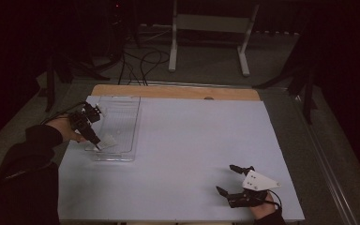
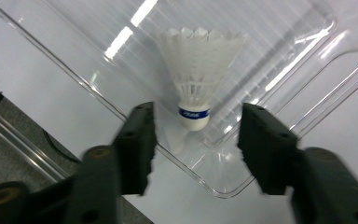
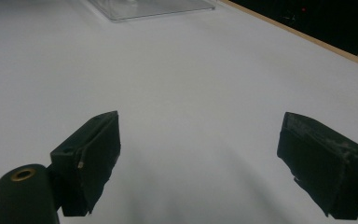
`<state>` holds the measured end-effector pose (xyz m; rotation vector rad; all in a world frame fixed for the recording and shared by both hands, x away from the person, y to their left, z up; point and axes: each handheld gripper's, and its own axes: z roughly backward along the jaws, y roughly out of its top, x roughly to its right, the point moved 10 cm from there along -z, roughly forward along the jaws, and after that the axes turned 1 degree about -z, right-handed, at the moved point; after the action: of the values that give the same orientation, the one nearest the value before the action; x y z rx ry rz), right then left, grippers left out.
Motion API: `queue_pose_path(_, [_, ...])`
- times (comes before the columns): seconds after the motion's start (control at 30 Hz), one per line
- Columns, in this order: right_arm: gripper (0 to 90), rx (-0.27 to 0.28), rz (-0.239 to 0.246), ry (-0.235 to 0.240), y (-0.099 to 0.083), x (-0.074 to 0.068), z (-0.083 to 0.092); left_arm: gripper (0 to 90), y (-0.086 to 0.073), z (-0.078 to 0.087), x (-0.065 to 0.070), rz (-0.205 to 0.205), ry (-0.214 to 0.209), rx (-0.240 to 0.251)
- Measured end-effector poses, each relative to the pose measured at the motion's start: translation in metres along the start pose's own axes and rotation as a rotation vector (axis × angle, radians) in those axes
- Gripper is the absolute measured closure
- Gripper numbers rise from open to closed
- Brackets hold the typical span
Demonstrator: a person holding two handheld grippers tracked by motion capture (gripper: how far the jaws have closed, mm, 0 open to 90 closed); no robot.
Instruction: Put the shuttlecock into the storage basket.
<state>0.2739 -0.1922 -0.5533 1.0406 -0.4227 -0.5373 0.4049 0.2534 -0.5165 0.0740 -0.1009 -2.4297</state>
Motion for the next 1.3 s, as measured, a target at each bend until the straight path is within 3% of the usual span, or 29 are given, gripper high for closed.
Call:
queue_pose_path(0.13, [13.0, 0.0, 0.002, -0.001, 0.0, 0.0, 0.0, 35.8, 0.001, 0.004, 0.002, 0.01, 0.009, 0.004])
queue_pose_path(0.4, [13.0, -0.001, 0.003, -0.003, 0.0, 0.0, 0.0, 28.4, 0.006, 0.01, 0.006, 0.043, 0.005, 0.04])
queue_pose_path(0.5, [13.0, -0.002, 0.003, -0.003, 0.0, 0.0, 0.0, 25.2, 0.009, 0.012, 0.011, 0.018, -0.002, 0.066])
queue_pose_path(0.67, [13.0, -0.002, 0.004, -0.005, 0.0, 0.0, 0.0, 17.6, 0.012, 0.013, 0.016, 0.026, -0.018, 0.087])
queue_pose_path(0.77, [13.0, -0.003, 0.004, -0.005, 0.0, 0.0, 0.0, 12.8, 0.013, 0.014, 0.019, -0.019, -0.024, 0.114])
queue_pose_path(0.9, [13.0, -0.002, 0.004, -0.007, 0.0, 0.001, 0.001, 0.0, 0.012, 0.014, 0.019, -0.017, -0.031, 0.113])
queue_pose_path(1.0, [13.0, -0.005, -0.001, -0.009, 0.0, 0.001, 0.0, 0.0, 0.015, 0.016, 0.018, 0.0, -0.028, 0.138])
queue_pose_path(1.1, [13.0, -0.006, 0.003, -0.011, 0.0, 0.001, 0.001, 0.0, 0.018, 0.018, 0.021, 0.032, -0.054, 0.165])
queue_pose_path(1.23, [13.0, -0.004, -0.001, -0.008, 0.0, 0.001, 0.0, 0.0, 0.022, 0.017, 0.022, 0.021, -0.062, 0.191])
queue_pose_path(1.3, [13.0, -0.005, -0.001, -0.009, 0.0, 0.001, 0.001, 0.0, 0.027, 0.018, 0.022, 0.03, -0.064, 0.232])
